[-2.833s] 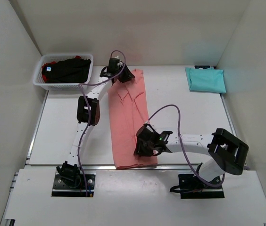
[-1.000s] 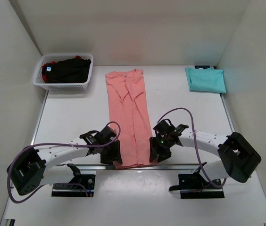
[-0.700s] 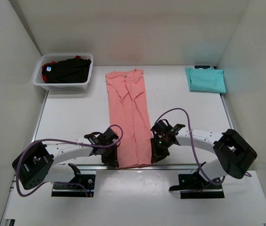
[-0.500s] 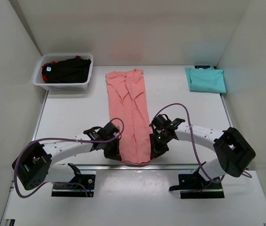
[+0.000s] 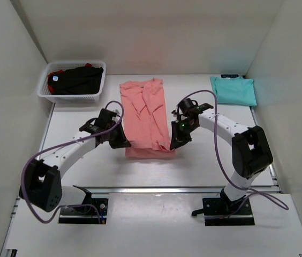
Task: Fold and stack the t-shirts
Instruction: Fold the folded rectangular tshirt in 1/3 of the way, then grab one side of the 2/3 rectangular tshirt with both arms, then fold the long partially folded tshirt into a neat square
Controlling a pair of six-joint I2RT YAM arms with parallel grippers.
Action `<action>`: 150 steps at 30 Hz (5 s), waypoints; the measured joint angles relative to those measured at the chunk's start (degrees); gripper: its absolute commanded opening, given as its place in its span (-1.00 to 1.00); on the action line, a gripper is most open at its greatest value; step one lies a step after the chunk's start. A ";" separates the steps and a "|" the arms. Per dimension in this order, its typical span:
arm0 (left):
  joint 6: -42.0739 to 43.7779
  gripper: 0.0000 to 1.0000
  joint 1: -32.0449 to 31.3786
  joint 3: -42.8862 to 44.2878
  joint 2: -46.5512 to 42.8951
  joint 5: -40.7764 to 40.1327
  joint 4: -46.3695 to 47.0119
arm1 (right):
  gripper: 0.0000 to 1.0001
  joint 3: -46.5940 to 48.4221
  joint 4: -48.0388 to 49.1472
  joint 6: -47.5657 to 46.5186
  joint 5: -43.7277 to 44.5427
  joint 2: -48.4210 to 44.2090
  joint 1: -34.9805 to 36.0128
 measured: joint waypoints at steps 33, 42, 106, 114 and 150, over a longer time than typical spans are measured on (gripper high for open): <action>5.01 -0.11 11.82 20.55 28.06 1.99 6.21 | -0.21 65.77 -15.72 -5.53 -1.09 43.32 -10.82; -6.03 -0.05 18.27 15.65 25.92 4.98 25.14 | 0.00 67.84 -10.91 -2.51 7.06 40.87 -10.86; -13.84 -1.00 -5.20 -8.74 -19.32 6.80 -6.25 | -1.00 -24.59 -1.01 10.25 -15.10 -32.04 -12.28; -11.56 -1.00 0.07 -5.09 -16.63 11.04 -7.45 | -0.99 -21.88 -4.28 10.71 -17.07 -31.67 -15.19; -12.55 -0.02 20.13 31.02 36.33 9.97 24.48 | 0.21 51.93 6.16 9.73 -7.08 35.21 -23.39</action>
